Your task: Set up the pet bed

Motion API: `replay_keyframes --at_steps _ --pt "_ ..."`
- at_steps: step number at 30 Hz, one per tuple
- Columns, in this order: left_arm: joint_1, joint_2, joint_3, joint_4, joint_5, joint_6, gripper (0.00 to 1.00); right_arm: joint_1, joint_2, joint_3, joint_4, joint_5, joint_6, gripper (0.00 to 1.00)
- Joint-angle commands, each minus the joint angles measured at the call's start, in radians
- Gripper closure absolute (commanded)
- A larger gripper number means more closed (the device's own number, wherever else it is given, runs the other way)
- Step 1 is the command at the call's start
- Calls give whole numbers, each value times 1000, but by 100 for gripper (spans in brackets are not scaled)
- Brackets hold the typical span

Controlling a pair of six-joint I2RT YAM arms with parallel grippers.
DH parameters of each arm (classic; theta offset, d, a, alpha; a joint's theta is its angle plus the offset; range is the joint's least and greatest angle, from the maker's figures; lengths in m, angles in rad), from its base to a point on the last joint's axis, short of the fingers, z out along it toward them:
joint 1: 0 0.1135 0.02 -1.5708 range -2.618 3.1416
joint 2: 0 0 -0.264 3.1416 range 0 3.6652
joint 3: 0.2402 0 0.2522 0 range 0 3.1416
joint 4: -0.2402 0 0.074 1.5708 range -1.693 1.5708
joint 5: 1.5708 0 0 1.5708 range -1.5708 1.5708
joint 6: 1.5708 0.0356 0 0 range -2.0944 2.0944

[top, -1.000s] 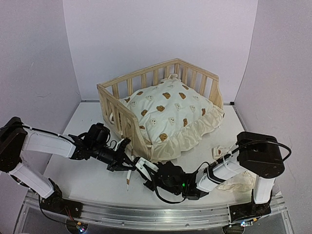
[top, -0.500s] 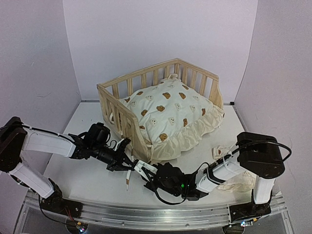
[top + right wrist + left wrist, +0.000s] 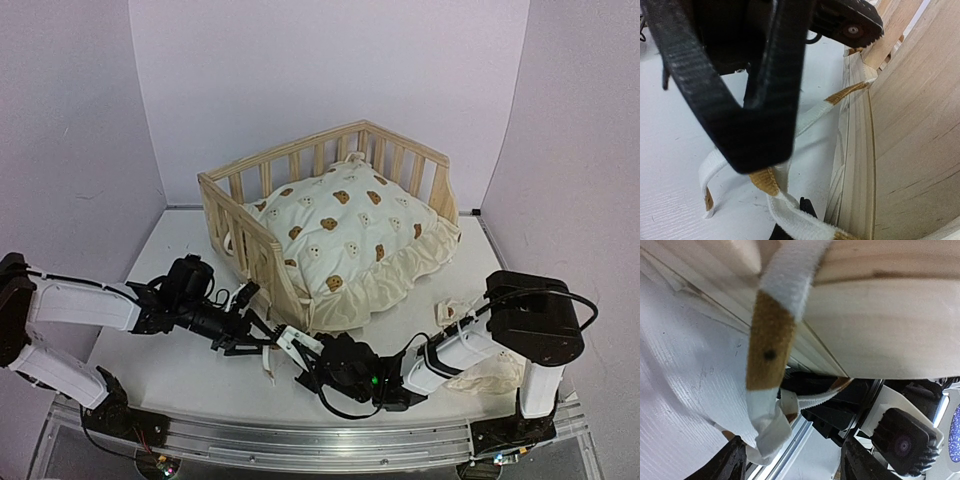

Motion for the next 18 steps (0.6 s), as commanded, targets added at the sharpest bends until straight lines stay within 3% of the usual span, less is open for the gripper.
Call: replay_keyframes --at_steps 1,8,13,18 --pt "-21 -98 -72 115 -59 26 34 1 -39 28 42 -12 30 100" --pt "-169 -34 -102 247 -122 22 33 1 -40 33 43 -18 40 100" --pt "-177 -13 -134 260 -154 11 45 1 -55 25 42 -18 45 100" --pt "-177 6 -142 261 -197 4 68 1 -56 25 42 -26 52 100"
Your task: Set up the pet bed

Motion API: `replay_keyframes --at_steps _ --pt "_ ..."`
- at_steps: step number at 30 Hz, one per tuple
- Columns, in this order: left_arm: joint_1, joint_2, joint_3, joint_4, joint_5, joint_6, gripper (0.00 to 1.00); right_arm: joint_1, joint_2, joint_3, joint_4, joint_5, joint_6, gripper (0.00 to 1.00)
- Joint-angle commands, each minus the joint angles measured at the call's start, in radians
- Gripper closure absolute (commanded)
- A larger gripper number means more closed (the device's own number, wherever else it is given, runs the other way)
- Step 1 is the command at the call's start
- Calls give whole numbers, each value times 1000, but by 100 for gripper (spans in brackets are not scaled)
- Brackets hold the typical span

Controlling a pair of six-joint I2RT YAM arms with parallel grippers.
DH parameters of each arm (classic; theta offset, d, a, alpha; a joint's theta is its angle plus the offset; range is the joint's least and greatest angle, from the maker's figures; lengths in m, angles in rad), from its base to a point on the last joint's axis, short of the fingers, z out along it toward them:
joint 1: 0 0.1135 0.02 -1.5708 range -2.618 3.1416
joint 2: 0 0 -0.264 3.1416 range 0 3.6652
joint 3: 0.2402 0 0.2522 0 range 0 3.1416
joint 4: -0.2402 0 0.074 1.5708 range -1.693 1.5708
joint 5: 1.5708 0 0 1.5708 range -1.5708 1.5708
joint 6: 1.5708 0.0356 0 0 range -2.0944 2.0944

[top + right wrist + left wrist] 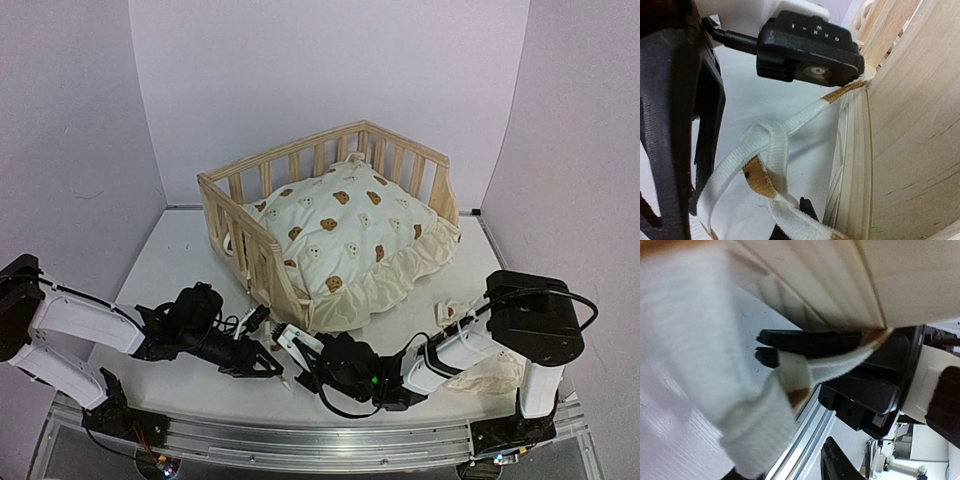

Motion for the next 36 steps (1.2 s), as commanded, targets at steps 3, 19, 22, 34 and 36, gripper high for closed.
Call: replay_keyframes --at_steps 3,19,22,34,36 --pt "0 5 2 59 -66 0 87 1 -60 23 39 -16 26 100" --pt "3 -299 113 -381 -275 112 100 1 -134 9 -290 -2 317 100" --pt "10 -308 177 -447 -329 176 100 2 -143 42 -405 -28 377 100" --pt "86 -328 309 -538 -604 342 100 1 -173 27 -506 -5 477 100" --pt "103 -298 330 -538 -651 372 100 1 -171 25 -525 3 481 100"
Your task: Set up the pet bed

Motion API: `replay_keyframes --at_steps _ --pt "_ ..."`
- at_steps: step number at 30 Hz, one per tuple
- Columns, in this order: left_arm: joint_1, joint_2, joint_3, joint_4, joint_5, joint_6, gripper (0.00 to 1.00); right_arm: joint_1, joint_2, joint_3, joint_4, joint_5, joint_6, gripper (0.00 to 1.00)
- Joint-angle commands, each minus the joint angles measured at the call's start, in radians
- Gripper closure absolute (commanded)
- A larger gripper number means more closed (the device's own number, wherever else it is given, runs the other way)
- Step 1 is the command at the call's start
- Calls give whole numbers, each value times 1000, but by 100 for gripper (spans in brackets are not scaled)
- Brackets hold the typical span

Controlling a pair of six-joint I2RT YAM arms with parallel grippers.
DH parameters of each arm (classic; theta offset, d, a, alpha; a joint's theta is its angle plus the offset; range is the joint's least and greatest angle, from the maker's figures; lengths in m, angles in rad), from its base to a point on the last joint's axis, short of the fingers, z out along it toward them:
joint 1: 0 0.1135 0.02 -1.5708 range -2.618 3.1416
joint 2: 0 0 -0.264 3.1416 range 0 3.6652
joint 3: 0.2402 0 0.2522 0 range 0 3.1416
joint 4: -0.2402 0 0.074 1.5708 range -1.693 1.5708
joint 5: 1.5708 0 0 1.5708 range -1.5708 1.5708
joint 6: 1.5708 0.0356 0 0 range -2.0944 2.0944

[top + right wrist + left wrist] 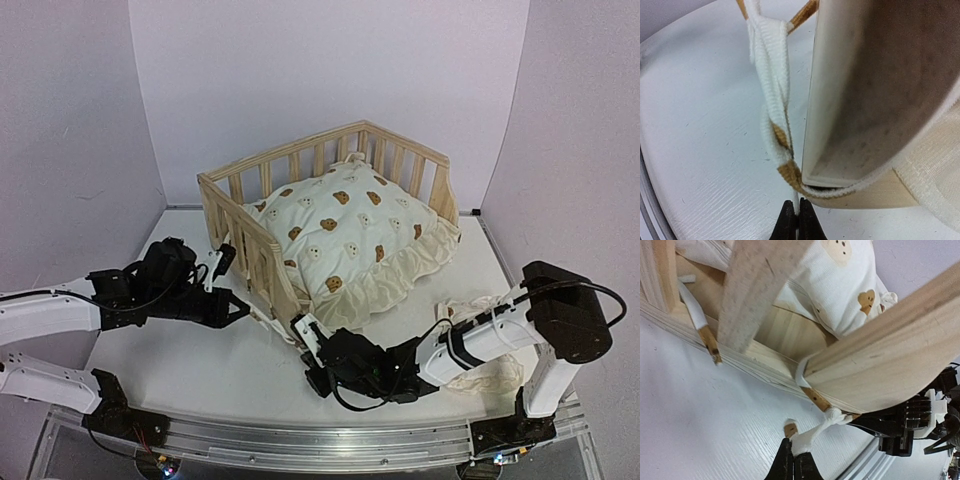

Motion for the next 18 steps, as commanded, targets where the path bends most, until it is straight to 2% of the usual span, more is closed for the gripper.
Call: replay_keyframes --at_steps 1,9,14,18 --pt "41 24 94 4 -172 100 100 -1 -28 1 -100 30 48 100" --pt "99 190 97 63 -239 93 100 -1 -53 -40 -154 -66 124 100" --pt "144 185 67 157 -336 86 100 1 -143 -91 -182 -127 198 100" --pt "231 206 60 215 -269 93 100 1 -217 -118 -207 -153 249 100"
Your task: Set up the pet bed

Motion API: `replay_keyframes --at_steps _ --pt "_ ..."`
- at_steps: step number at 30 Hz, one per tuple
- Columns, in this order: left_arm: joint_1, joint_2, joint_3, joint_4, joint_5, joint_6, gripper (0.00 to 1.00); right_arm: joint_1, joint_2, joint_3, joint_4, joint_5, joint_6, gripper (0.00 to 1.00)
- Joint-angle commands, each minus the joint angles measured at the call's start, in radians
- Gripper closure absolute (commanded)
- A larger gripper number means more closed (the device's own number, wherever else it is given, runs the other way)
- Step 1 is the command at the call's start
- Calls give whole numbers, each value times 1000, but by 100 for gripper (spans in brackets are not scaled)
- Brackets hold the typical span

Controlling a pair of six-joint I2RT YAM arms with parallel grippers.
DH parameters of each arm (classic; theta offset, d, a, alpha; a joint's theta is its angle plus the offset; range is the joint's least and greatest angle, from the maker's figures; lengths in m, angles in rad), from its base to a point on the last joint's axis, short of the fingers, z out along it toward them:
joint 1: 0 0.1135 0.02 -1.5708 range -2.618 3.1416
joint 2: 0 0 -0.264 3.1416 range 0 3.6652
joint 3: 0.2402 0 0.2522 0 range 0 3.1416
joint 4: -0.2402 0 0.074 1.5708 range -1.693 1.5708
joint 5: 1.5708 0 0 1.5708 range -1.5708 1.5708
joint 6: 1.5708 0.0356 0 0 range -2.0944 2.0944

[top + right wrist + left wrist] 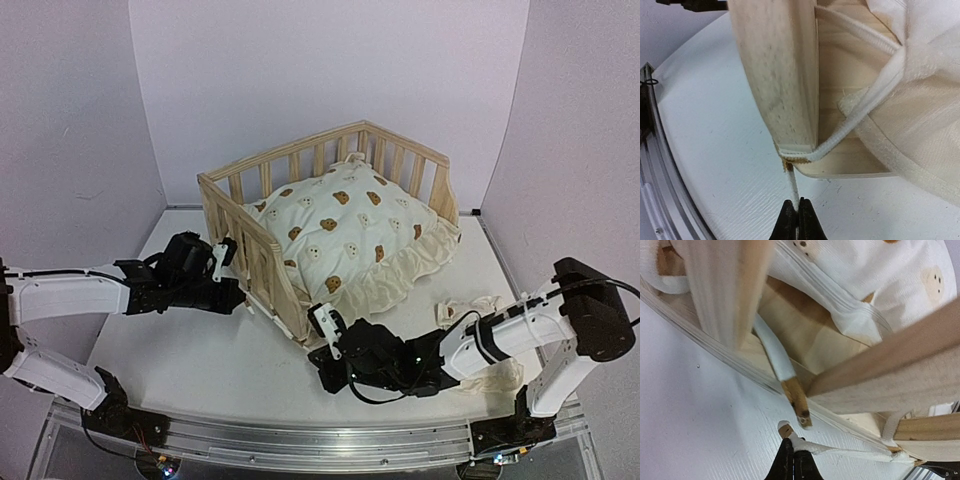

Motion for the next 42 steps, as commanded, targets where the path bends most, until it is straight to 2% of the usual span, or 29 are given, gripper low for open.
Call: replay_keyframes --at_steps 1,6,10,18,21,25,31,35,42 --pt "132 3 17 148 -115 12 100 9 -102 -51 -167 -81 89 100" --pt "183 46 18 140 -70 31 100 12 -111 -31 -203 -153 112 100" --pt "189 63 -20 144 -51 16 100 3 -80 -43 -219 -128 114 100" --pt "260 74 -61 152 19 33 100 -28 -194 -83 -280 -101 124 100" --pt "260 88 -73 164 108 17 100 -27 -153 -52 -280 -156 112 100" --pt "260 57 -153 222 192 -22 100 -15 -76 -62 -182 -216 150 100" --pt "260 120 -209 311 367 -51 100 -6 77 -43 -34 -231 167 100" --pt "260 154 -209 347 383 -57 100 27 172 -16 74 -142 160 100" --pt "258 210 -218 409 460 -94 100 173 251 35 181 240 -30 100"
